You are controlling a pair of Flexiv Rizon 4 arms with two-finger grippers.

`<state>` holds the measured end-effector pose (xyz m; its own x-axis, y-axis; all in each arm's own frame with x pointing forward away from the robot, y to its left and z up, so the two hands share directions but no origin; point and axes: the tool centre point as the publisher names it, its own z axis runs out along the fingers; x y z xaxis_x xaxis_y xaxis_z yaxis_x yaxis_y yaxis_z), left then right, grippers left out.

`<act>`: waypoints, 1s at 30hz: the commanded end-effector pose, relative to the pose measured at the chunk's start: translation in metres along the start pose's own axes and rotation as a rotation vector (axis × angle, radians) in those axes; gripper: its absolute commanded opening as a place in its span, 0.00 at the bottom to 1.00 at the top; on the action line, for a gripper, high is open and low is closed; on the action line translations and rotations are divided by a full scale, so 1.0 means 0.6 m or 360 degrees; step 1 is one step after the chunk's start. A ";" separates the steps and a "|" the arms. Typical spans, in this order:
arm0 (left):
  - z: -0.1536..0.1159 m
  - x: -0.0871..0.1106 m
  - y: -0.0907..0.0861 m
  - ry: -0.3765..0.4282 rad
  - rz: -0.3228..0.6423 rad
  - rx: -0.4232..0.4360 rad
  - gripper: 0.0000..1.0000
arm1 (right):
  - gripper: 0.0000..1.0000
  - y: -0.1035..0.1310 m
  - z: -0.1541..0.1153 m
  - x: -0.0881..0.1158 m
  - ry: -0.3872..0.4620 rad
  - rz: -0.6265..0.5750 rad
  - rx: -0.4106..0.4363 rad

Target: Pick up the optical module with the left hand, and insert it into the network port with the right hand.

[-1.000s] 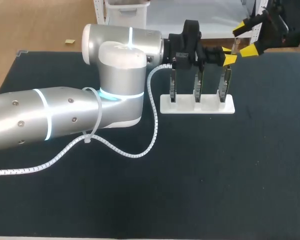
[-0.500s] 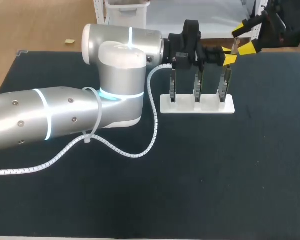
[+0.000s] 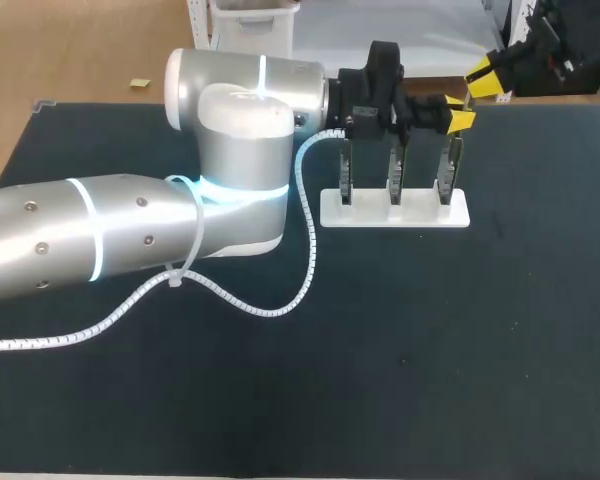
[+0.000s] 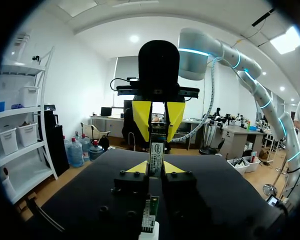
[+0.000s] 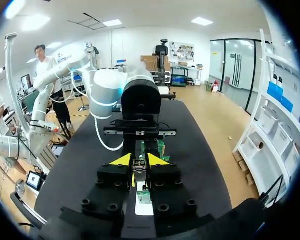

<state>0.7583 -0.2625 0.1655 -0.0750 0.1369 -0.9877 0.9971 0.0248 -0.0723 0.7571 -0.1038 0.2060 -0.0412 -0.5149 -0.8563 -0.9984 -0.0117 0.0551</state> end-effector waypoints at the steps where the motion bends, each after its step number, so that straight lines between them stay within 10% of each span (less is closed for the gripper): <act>1: -0.001 -0.001 0.004 -0.0003 0.0000 -0.0007 0.00 | 0.00 0.003 0.003 -0.001 0.0007 0.0000 -0.0003; 7: -0.001 -0.001 0.004 -0.0003 0.0000 -0.0007 0.00 | 0.00 0.002 0.003 -0.001 0.0012 0.0000 -0.0002; 9: -0.001 -0.001 0.004 -0.0003 0.0000 -0.0007 1.00 | 0.00 0.002 0.004 0.000 0.0014 -0.0001 -0.0004; 30: -0.012 0.000 0.001 0.0200 0.0106 0.0036 1.00 | 0.00 -0.006 -0.001 0.003 0.0005 0.0006 0.0023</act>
<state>0.7548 -0.2580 0.1621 -0.0048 0.2243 -0.9745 1.0000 0.0082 -0.0030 0.7617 -0.1048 0.2049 -0.0444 -0.5192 -0.8535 -0.9986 0.0000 0.0520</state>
